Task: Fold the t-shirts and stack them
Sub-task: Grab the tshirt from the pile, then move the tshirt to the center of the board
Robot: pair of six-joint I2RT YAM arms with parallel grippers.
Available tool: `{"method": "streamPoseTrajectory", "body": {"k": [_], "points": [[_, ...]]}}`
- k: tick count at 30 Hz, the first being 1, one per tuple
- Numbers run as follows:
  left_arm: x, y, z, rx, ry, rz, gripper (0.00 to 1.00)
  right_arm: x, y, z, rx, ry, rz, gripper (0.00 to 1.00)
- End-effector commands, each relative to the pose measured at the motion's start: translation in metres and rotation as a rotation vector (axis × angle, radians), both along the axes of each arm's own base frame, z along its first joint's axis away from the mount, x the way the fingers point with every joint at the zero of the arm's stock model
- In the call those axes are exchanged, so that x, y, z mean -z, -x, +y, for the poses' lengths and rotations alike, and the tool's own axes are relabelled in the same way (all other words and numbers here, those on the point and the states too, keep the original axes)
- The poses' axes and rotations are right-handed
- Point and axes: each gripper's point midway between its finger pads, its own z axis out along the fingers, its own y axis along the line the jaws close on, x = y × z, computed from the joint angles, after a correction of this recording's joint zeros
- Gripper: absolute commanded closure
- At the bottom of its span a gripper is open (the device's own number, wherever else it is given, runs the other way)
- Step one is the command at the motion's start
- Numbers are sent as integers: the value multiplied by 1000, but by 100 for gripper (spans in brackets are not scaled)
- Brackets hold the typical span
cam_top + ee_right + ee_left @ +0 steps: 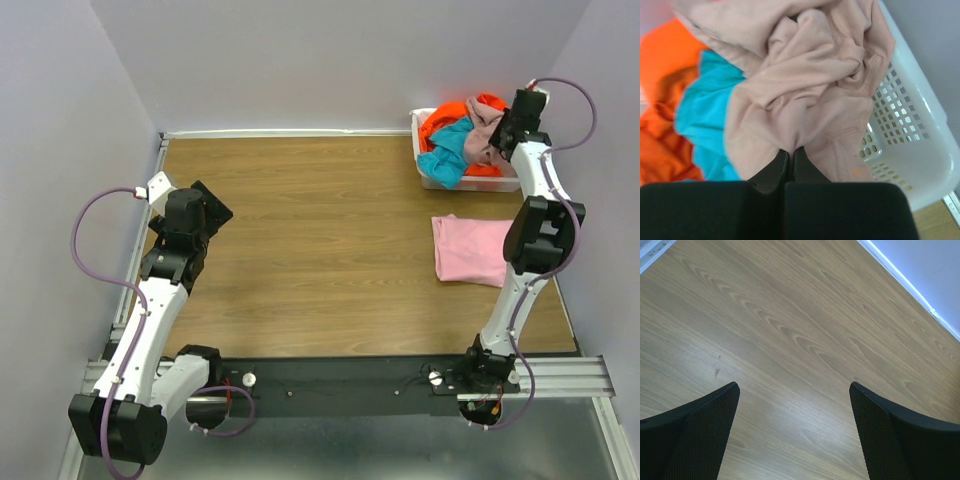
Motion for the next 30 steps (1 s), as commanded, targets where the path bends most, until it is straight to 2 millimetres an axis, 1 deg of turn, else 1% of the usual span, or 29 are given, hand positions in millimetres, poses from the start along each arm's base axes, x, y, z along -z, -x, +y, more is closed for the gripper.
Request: {"method": "streamPoseTrajectory", "body": {"k": [1,2,5,6,7,8,9,10,12,13,16,17,18,19,22,23,25,26,27,28,30], "points": [[-23,0,2,-16,11,-60,1,-103,15,17,-49,-39,-195,100],[-23,0,0,-5,17,-62,1,-130,22,23,-66,-52,-248,99],[-25,0,-3,17,26,-70,1,-173,31,31,-92,-63,-332,100],[-25,0,-7,36,33,-73,1,-203,38,34,-97,-60,-392,99],[-25,0,-9,48,37,-74,1,-215,40,35,-103,-59,-417,100],[-24,0,-12,65,39,-72,1,-248,45,38,-119,-49,-485,100],[-24,0,-13,71,38,-71,1,-262,46,39,-121,-42,-512,100],[-25,0,-14,82,41,-71,1,-279,48,48,-174,-55,-548,99],[-24,1,-16,89,43,-71,1,-307,53,59,-220,-68,-609,100],[-24,1,-16,90,44,-69,1,-333,59,65,-244,-72,-666,100],[-25,2,-18,105,50,-74,1,-369,73,92,-356,-143,-743,99],[-25,3,-20,115,50,-75,1,-387,82,109,-414,-185,-779,100],[-25,3,-21,120,54,-77,1,-396,89,120,-455,-206,-795,100],[-26,3,-21,124,54,-78,1,-410,102,141,-540,-234,-816,100],[-26,4,-25,145,55,-80,1,-430,126,185,-665,-293,-843,100],[-26,5,-25,147,55,-80,1,-440,143,219,-741,-313,-858,99],[-27,7,-26,157,56,-85,1,-449,162,254,-825,-306,-880,100],[-28,9,-26,159,56,-89,1,-453,177,287,-906,-334,-884,100],[-29,10,-26,163,58,-90,1,-458,190,300,-950,-355,-892,100],[-31,12,-26,166,56,-96,1,-465,207,325,-1034,-391,-910,100],[-33,15,-27,172,58,-95,1,-471,221,348,-1096,-447,-922,100]]}}
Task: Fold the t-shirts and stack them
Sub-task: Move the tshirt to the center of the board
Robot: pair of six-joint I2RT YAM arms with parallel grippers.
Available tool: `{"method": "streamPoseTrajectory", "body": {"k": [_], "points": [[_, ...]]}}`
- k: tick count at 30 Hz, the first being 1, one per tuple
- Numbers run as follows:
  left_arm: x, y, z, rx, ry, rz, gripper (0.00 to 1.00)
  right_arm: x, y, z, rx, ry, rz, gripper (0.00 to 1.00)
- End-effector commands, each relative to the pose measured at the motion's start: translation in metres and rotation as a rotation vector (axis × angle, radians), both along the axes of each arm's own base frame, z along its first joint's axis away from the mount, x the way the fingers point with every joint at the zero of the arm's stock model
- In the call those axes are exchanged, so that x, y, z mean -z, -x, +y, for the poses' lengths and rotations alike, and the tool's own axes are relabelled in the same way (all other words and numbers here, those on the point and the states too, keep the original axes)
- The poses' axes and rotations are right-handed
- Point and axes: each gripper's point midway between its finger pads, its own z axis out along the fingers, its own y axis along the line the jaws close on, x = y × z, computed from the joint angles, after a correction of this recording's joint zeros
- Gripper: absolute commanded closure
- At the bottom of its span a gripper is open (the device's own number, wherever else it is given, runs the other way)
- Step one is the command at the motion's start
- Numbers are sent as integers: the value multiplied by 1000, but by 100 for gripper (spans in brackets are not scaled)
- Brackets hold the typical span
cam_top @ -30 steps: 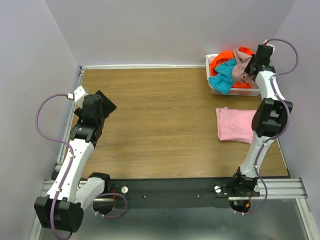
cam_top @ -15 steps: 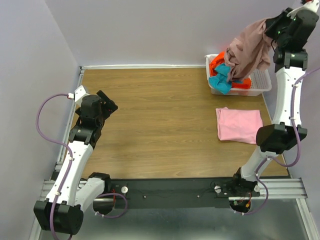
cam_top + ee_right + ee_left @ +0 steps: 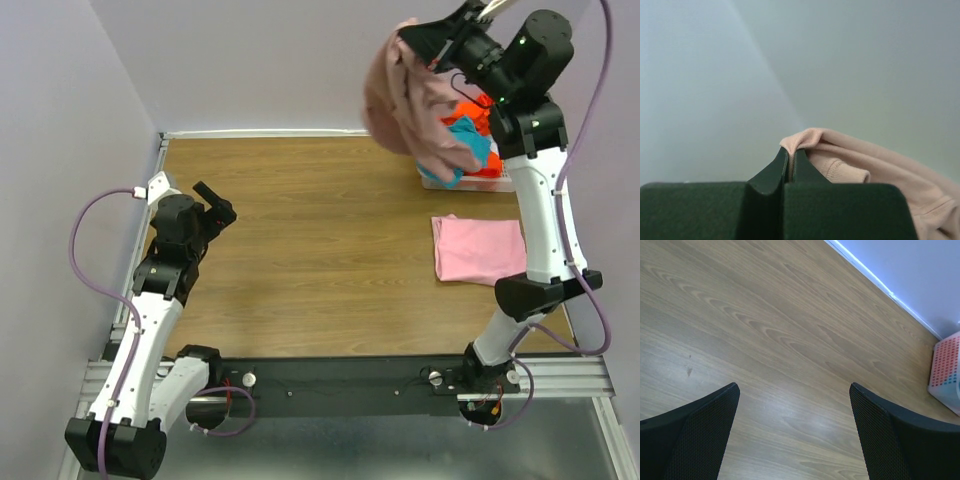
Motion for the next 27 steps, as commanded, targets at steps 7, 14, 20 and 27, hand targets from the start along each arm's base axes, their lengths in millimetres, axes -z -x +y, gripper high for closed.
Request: {"method": "streamPoseTrajectory", "body": {"k": [7,14,20,27], "points": [[-30,26,1,30,-6,-56,1,-46,75,103,-267,-128,-96,100],[-37,45,10,-11,-6,-78,1,52,20,98,-48,-128,173,100],[-12,39,3,15,9,-8,1,219,-4,32,365,29,449,97],[28,27,-7,38,39,83,1,372,33,-49,672,253,713,78]]}}
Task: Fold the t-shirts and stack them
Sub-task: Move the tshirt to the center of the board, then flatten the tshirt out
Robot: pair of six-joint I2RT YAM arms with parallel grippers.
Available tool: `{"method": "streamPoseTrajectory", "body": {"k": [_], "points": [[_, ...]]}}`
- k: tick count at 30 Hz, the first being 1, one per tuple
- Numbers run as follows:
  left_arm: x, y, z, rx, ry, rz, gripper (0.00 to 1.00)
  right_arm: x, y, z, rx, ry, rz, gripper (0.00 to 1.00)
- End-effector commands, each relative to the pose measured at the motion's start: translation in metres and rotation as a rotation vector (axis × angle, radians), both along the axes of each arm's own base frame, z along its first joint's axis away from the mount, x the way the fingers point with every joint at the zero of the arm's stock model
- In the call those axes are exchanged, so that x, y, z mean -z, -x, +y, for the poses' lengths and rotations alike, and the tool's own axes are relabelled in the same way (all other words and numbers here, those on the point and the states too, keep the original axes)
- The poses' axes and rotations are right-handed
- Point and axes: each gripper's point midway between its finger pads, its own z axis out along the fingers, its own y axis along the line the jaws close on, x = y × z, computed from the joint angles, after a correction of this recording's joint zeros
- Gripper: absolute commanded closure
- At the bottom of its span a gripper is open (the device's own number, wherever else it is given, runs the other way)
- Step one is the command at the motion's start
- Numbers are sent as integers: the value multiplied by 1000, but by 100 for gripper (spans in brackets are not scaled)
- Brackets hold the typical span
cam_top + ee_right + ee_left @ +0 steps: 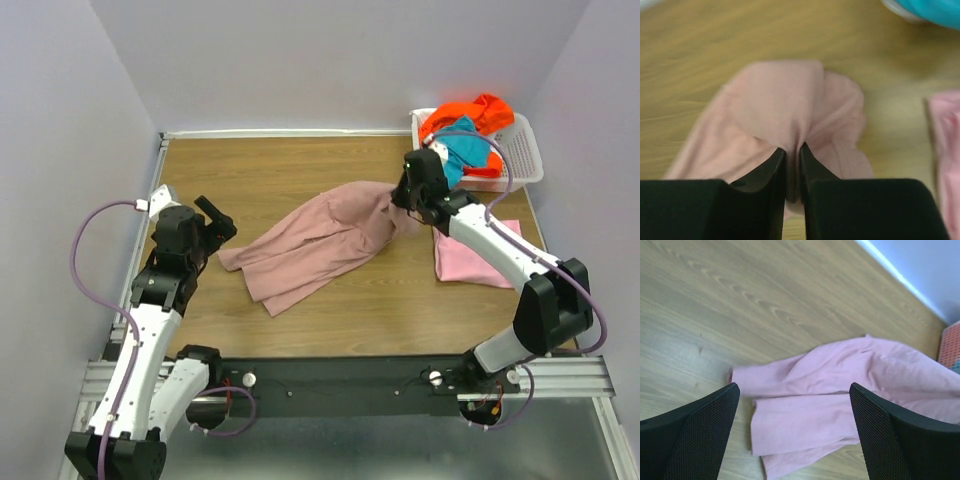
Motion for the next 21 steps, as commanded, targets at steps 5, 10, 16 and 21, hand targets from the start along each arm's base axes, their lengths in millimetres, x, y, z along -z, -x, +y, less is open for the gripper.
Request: {"method": "streamPoseTrajectory", "body": {"k": [5,10,16,21], "points": [[68,-8,-11,23,36,161,1,30,44,-53,69,131,47,46],[112,-10,-13,14,43,264,1,37,62,-55,15,142,54,15],[149,-19,-7,-50,36,360,1,36,69,-58,-33,193,37,5],[167,-32,-3,-93,18,408,1,32,61,-53,-104,253,20,5]]}}
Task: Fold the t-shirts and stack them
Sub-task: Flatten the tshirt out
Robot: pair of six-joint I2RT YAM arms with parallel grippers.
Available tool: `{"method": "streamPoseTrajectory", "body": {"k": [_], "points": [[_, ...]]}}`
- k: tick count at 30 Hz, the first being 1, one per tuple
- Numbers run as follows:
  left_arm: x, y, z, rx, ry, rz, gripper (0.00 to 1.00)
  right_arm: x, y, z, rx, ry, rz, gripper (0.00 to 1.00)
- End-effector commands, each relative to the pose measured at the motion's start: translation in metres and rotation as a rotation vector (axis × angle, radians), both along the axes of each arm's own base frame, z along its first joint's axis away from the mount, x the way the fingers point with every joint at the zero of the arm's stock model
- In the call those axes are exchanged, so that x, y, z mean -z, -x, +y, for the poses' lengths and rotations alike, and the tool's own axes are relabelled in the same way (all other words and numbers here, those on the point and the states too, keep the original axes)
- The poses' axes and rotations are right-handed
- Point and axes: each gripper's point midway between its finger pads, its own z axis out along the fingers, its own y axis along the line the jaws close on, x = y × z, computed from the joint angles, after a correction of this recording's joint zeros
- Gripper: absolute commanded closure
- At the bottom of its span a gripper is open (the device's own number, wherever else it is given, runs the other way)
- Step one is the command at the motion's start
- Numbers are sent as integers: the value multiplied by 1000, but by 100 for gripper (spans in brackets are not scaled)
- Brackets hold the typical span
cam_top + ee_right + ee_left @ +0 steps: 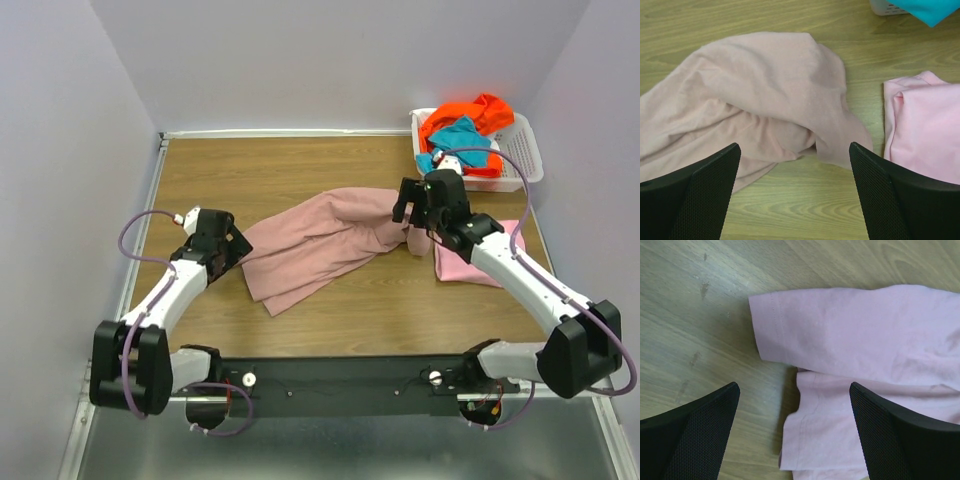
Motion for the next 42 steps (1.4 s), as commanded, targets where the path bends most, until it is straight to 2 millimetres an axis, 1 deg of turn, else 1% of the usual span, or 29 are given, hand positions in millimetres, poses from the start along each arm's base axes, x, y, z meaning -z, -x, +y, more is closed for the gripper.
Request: {"method": "streamPoseTrajectory", "body": {"k": [1,3,5,6,8,10,13,14,16,17,19,20,21,24,25,27,28,29,30,32,33,34,35,36,37,38,39,40,42], "points": [[4,-20,6,-55,-18,-13,1,-4,-8,5,-86,80,-17,5],[15,-24,8,-63,-38,20,1,-9,-18,6,-101,120,-32,5],[25,-25,10,-76,-50,58,1,-6,-28,7,-115,156,-25,5],[25,-29,10,-78,-52,54,2,-13,-35,10,-127,173,-41,5],[29,-32,10,-77,-55,64,2,-10,-45,14,-151,195,-34,5],[35,-36,8,-63,-58,81,7,0,-56,26,-211,214,-12,5],[43,-44,7,-53,-67,110,19,17,-65,39,-295,233,22,6],[47,-48,6,-45,-71,124,28,23,-66,44,-320,233,35,6],[49,-52,3,-30,-64,133,41,40,-68,50,-365,241,69,7],[54,-53,2,-21,-64,145,63,45,-69,51,-370,247,80,8],[53,-59,1,-7,-69,141,95,62,-72,48,-357,272,117,11],[53,-61,2,-7,-76,143,100,68,-72,47,-350,278,128,12],[49,-65,2,-7,-80,132,100,72,-72,45,-344,284,139,13],[31,-75,9,-29,-115,85,100,83,-71,37,-314,301,165,30],[26,-75,14,-47,-139,76,100,85,-69,37,-308,300,169,52],[2,-81,20,-72,-156,18,100,81,-66,33,-286,296,164,74],[-8,-83,20,-74,-160,-5,100,77,-66,33,-281,292,154,91],[-18,-84,21,-81,-159,-29,100,71,-66,32,-271,289,141,97],[-41,-86,23,-91,-158,-91,100,53,-66,30,-254,276,102,100],[-68,-86,24,-102,-153,-164,100,32,-64,31,-265,265,56,100],[-98,-83,25,-108,-144,-246,100,18,-63,30,-260,256,25,100],[-112,-80,25,-114,-141,-285,100,-7,-59,29,-254,233,-31,100],[-128,-77,24,-110,-131,-329,100,-21,-55,28,-253,221,-63,100],[-161,-69,22,-105,-109,-417,100,-34,-51,29,-260,197,-91,100],[-177,-64,20,-93,-97,-460,100,-64,-42,28,-266,168,-159,99],[-194,-58,18,-83,-86,-505,100,-76,-35,27,-278,151,-187,99],[-232,-46,19,-85,-65,-603,100,-89,-29,29,-292,132,-219,97],[-246,-37,18,-74,-58,-630,100,-119,-14,29,-317,92,-292,94],[-299,-11,22,-76,-38,-751,100,-150,6,32,-364,44,-367,93]]}}
